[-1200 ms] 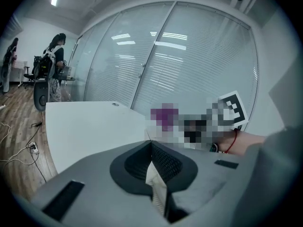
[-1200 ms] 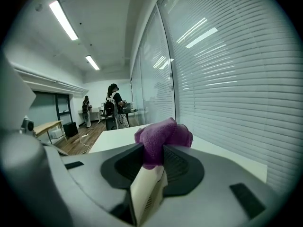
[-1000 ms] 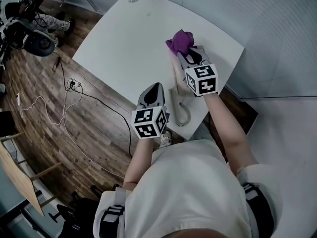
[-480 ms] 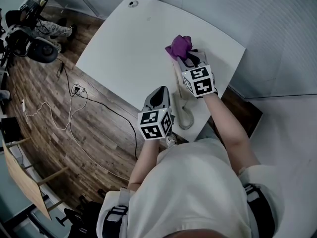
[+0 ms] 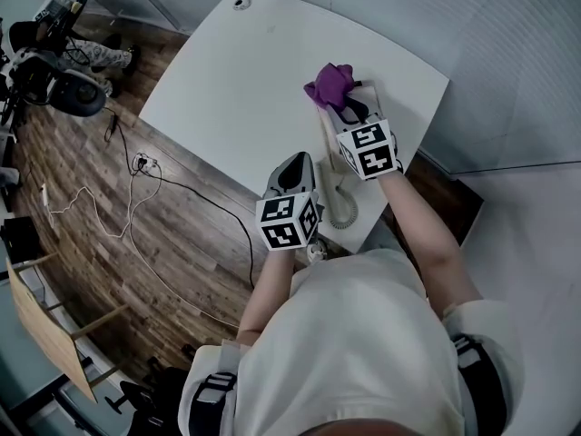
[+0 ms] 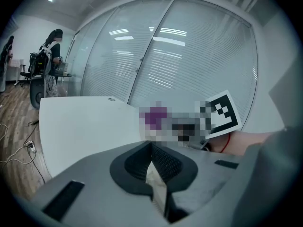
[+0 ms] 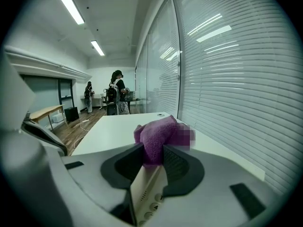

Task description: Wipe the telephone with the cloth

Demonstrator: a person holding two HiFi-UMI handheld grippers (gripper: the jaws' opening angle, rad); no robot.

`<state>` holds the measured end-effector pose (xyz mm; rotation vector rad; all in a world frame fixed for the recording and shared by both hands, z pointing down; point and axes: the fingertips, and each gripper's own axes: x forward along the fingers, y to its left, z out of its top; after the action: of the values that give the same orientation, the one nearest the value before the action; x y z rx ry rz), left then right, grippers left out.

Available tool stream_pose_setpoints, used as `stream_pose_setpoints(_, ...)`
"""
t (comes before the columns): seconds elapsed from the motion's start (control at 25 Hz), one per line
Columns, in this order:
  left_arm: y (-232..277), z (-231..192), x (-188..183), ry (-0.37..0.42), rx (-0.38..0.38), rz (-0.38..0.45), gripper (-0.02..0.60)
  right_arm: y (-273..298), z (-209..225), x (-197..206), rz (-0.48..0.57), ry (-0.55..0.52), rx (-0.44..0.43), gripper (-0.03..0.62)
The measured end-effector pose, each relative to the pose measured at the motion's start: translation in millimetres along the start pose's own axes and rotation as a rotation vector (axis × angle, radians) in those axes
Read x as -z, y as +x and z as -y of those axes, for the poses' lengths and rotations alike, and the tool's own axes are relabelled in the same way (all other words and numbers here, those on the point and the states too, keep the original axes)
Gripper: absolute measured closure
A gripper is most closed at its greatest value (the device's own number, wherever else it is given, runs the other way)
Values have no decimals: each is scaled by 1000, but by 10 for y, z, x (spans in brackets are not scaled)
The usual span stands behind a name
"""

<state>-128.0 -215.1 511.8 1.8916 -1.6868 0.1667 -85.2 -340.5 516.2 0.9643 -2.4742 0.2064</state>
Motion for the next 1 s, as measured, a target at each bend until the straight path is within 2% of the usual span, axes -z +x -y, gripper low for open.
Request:
stream_pose_setpoints(0.24, -84, 51, 0, 2, 5, 2, 561, -110, -81, 49, -15, -26, -6, 467)
stream_pose_setpoints(0.8, -429, 56, 169, 13, 6, 2, 561, -416, -348, 354, -39, -6, 7, 467)
stream_pose_setpoints(1.0, -526, 68, 183, 24, 5, 3, 561, -550, -370, 478, -26, 33, 53, 467)
